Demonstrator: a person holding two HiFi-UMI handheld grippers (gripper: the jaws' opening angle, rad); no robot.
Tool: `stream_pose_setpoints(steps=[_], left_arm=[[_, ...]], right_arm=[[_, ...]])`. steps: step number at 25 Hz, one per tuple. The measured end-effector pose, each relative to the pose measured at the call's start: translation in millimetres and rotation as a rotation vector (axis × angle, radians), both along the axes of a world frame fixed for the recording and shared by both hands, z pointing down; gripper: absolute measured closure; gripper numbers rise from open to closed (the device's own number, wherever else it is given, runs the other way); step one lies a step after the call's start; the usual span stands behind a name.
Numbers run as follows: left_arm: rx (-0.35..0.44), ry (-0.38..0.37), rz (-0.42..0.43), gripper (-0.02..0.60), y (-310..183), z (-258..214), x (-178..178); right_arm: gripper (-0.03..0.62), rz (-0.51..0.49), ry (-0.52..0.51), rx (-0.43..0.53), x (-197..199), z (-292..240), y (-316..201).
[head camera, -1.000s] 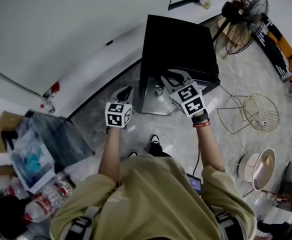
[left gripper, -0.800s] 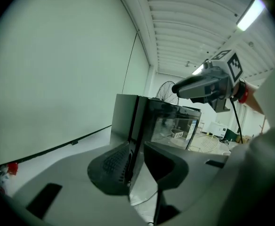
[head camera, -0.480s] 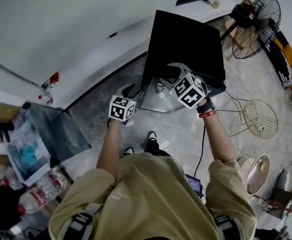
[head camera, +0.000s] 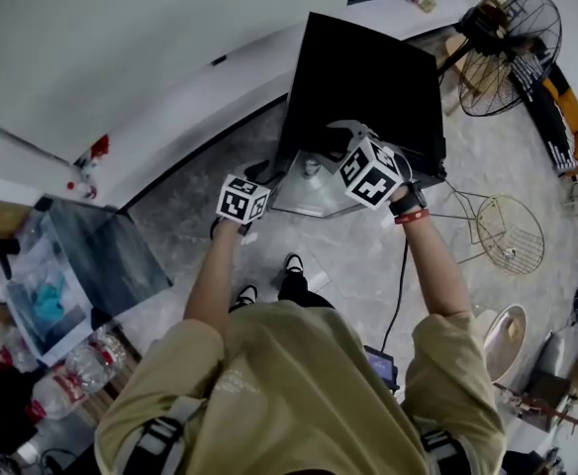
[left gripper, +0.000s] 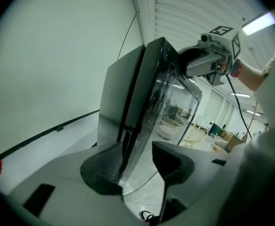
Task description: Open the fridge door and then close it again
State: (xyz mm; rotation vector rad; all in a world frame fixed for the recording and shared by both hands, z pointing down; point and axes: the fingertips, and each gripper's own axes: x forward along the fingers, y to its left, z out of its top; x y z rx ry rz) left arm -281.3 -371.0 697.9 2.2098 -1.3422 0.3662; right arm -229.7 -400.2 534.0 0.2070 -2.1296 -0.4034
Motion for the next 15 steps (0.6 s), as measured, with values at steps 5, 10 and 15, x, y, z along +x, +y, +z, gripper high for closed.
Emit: stream_pose_setpoints(steps=[5, 10, 15], left_arm=[[-0.003, -0.009, 0.021, 0.4, -9, 8, 7], [0.011, -0.051, 0.055, 0.454, -14, 9, 5], [0.009, -0.121, 0.172, 0.461, -15, 11, 7]], right_arm=[[0.391, -0.017, 0.016, -0.026, 0, 3, 0], [0.393, -0.031, 0.02, -0.038, 1, 1, 1], [0.396, -0.053, 0.046, -0.053, 1, 2, 1]])
